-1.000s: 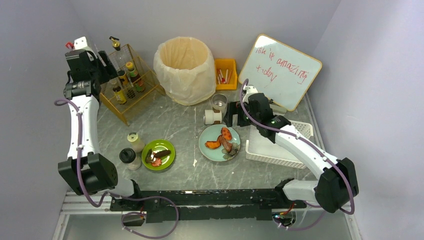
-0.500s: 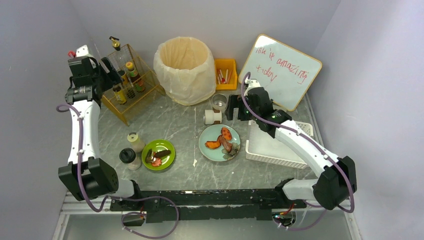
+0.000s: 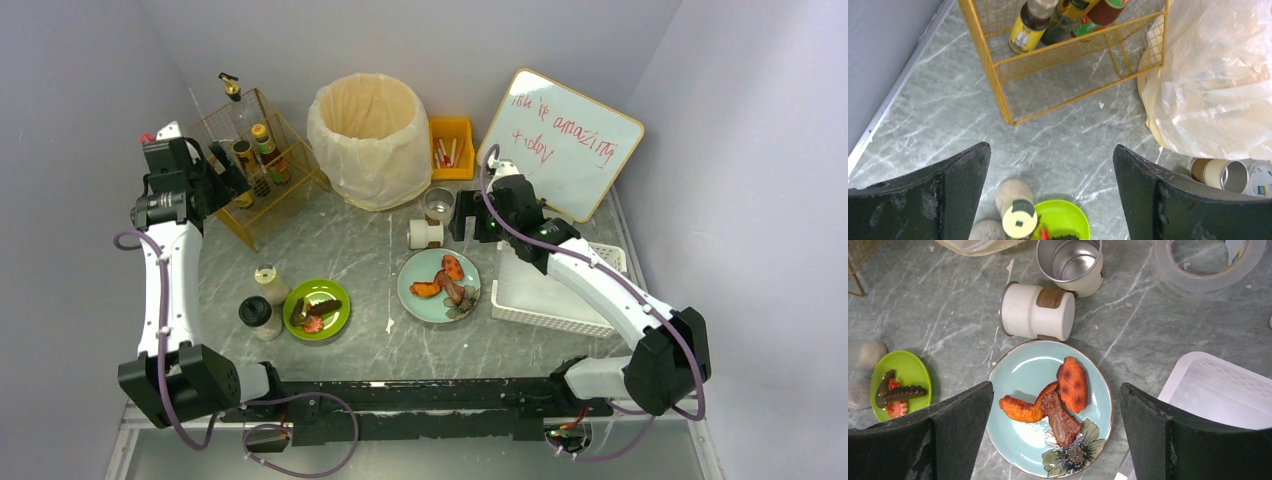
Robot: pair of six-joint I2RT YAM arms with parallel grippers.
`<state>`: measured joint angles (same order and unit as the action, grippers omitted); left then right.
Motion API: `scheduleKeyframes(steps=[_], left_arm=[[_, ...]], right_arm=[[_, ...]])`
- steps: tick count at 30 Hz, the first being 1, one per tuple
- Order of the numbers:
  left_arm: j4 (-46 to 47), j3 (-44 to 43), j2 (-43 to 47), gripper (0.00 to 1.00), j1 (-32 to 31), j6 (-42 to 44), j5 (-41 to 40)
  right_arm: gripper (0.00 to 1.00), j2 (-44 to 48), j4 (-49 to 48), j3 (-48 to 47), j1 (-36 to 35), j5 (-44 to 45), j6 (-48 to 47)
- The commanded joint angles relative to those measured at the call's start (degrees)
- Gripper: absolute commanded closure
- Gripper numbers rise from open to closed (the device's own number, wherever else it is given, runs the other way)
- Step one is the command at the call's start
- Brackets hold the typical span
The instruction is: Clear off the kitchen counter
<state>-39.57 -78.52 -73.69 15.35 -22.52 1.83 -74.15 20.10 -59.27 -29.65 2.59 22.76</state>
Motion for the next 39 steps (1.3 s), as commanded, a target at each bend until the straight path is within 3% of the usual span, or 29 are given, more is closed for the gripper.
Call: scheduleKeyframes(steps=[1, 12, 18, 26, 39], left_arm=[[-3.55, 2.40, 5.38, 0.03, 0.20, -2.55, -2.97], [-13.36, 7.17, 12.25, 0.03, -0.58, -3.41, -4.28], [-15.66, 15.09, 15.51, 0.03, -4.19, -4.34, -3.93], [-17.39, 22.97, 16.65, 0.03, -6.57, -5.29, -4.84], [-23.95, 24.75, 14.54, 0.03, -8.45, -7.45, -13.07]], right_arm=[[0.00, -0.52, -2.70, -1.25, 0.21, -0.30, 1.25], [0.00, -1.53, -6.78, 1.11, 0.25, -4.30, 2.17], [0.00, -2.39, -7.91, 2.19, 0.29, -6.47, 2.81], [0.00, -2.71, -8.36, 2.83, 0.29, -7.31, 3.43], [0.00, -3.02, -9.70, 4.56, 0.25, -8.19, 4.77]])
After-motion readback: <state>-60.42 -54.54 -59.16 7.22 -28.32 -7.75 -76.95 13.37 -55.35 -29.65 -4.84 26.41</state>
